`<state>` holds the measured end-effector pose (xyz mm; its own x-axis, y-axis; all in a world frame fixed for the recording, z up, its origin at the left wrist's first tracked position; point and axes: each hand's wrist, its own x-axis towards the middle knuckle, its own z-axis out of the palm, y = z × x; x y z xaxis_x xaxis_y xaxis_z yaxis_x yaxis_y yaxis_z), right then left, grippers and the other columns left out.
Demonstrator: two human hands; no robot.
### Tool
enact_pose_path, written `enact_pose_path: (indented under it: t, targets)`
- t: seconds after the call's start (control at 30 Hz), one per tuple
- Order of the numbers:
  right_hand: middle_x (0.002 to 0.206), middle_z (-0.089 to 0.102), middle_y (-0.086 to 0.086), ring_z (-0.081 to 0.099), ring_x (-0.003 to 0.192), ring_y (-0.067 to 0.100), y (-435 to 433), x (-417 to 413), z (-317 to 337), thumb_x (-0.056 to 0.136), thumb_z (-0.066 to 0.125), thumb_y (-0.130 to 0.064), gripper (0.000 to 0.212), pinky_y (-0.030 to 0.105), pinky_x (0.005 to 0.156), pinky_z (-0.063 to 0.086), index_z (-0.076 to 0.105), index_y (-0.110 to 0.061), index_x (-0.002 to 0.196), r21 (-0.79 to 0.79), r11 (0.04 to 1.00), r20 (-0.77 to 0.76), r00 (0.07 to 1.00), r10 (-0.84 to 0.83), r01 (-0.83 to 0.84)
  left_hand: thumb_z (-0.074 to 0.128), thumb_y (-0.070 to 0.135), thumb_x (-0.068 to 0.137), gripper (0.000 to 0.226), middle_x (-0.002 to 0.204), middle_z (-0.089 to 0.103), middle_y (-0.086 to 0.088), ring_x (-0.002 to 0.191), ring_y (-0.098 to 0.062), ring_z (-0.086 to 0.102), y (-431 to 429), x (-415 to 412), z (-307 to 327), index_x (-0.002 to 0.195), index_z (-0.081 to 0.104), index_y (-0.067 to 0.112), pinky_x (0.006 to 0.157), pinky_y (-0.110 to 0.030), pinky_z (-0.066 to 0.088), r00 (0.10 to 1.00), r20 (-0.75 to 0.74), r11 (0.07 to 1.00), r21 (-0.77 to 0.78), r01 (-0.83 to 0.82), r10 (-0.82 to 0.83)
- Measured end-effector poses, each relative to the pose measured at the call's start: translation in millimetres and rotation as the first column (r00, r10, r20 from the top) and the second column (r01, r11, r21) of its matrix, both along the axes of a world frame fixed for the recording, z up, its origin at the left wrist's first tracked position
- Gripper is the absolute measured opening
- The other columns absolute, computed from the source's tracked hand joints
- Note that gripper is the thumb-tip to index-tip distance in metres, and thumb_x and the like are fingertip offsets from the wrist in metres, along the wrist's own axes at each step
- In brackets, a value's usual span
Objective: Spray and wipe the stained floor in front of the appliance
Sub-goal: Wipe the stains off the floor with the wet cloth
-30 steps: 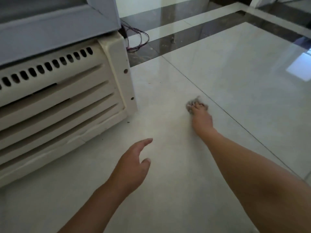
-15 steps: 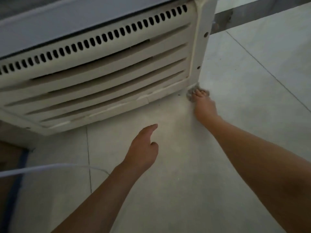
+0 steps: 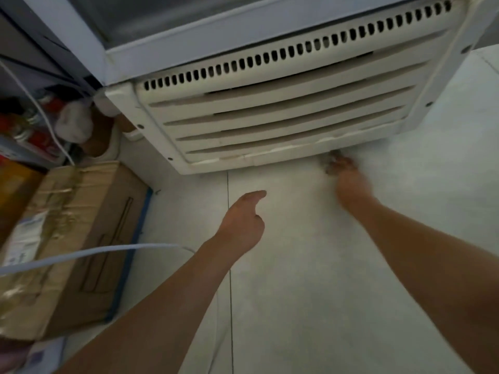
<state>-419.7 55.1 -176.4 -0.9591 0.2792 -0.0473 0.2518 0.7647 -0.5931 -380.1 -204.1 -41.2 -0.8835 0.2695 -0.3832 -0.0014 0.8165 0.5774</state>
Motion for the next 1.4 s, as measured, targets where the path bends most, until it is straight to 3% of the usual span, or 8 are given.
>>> enact_pose_path:
  t: [0.13,0.33,0.57,0.77,0.9,1.1,1.23,1.4]
  targets:
    - [0.157,0.026,0.0,0.022,0.145,0.021,11.3,3.5,-2.6,0.094,0.042,-0.004,0.051,0.038,0.116,0.024,0.045,-0.022,0.141,0.108,0.972,0.094,0.971,-0.218,0.207,0.036,-0.004,0.085,0.068,0.153,0.033,0.006,0.134,-0.017,0.041,-48.8,-3.7,-6.5,0.143,0.038,0.031,0.105,-0.027,0.04,0.998,0.001,0.996,-0.057,-0.063,0.063]
    - [0.16,0.016,-0.005,0.017,0.146,0.017,-184.5,-32.1,-26.4,0.096,0.034,-0.009,0.054,0.042,0.115,0.025,0.034,-0.027,0.147,0.105,0.948,0.043,0.954,0.297,-0.3,0.037,-0.007,0.086,0.067,0.154,0.031,0.001,0.141,-0.017,0.032,-101.9,8.2,-20.7,0.146,0.035,0.023,0.116,-0.03,0.027,0.975,0.036,0.974,-0.07,-0.215,0.218]
    - [0.156,0.028,-0.007,0.036,0.138,0.014,-267.6,-34.5,-5.5,0.097,0.032,-0.01,0.055,0.031,0.114,0.027,0.028,-0.028,0.149,-0.064,0.696,0.042,0.695,0.718,-0.715,0.043,-0.004,0.081,0.066,0.139,0.052,-0.003,0.123,-0.026,0.051,-115.0,2.0,-37.2,0.137,0.045,0.031,0.106,-0.044,0.04,0.921,-0.137,0.908,-0.165,-0.384,0.364]
    - [0.153,0.035,0.009,0.034,0.14,0.025,-212.3,-82.1,0.3,0.091,0.042,0.005,0.054,0.03,0.116,0.023,0.042,-0.013,0.142,-0.072,0.846,0.148,0.833,0.533,-0.528,0.04,-0.002,0.084,0.065,0.135,0.056,-0.005,0.118,-0.028,0.054,-140.2,4.0,-36.3,0.137,0.045,0.033,0.106,-0.043,0.04,0.917,-0.132,0.901,-0.178,-0.395,0.376]
    - [0.137,0.046,-0.006,0.04,0.131,0.01,-199.5,20.8,-6.1,0.094,0.036,-0.006,0.048,0.024,0.111,0.019,0.044,-0.022,0.138,-0.085,0.695,0.091,0.689,0.719,-0.714,0.038,-0.003,0.081,0.067,0.137,0.055,-0.004,0.119,-0.028,0.054,-143.4,5.8,-39.9,0.137,0.045,0.034,0.106,-0.044,0.04,0.9,-0.101,0.885,-0.165,-0.435,0.423]
    - [0.146,0.046,-0.005,0.04,0.136,0.012,-151.2,206.2,-14.1,0.098,0.033,-0.021,0.042,0.032,0.113,0.033,0.054,-0.026,0.134,0.143,0.161,0.114,0.178,0.977,-0.976,0.039,-0.002,0.087,0.053,0.131,0.056,0.011,0.114,-0.007,0.056,-87.2,29.9,-65.1,0.122,0.058,0.033,0.093,-0.017,0.04,0.965,-0.037,0.957,0.145,-0.251,0.259]
    - [0.115,0.068,0.006,0.062,0.105,0.013,-138.4,106.8,-6.9,0.101,0.042,-0.021,0.03,0.029,0.094,0.044,0.065,-0.01,0.117,0.041,0.558,-0.021,0.558,0.829,-0.829,0.054,0.01,0.089,0.031,0.12,0.062,0.004,0.104,-0.008,0.061,-63.3,41.5,-82.1,0.117,0.063,0.022,0.098,-0.023,0.045,0.993,-0.05,0.97,0.225,-0.091,0.105]
    - [0.157,0.022,0.006,0.02,0.146,0.021,-120.8,-7.9,9.5,0.088,0.039,0.014,0.061,0.025,0.118,0.009,0.037,-0.011,0.144,0.118,0.808,0.164,0.814,0.557,-0.577,0.051,0.008,0.091,0.038,0.13,0.057,0.0,0.115,-0.013,0.056,-51.4,20.7,-73.9,0.127,0.058,0.019,0.095,-0.014,0.035,0.992,-0.123,0.988,0.155,0.004,0.015]
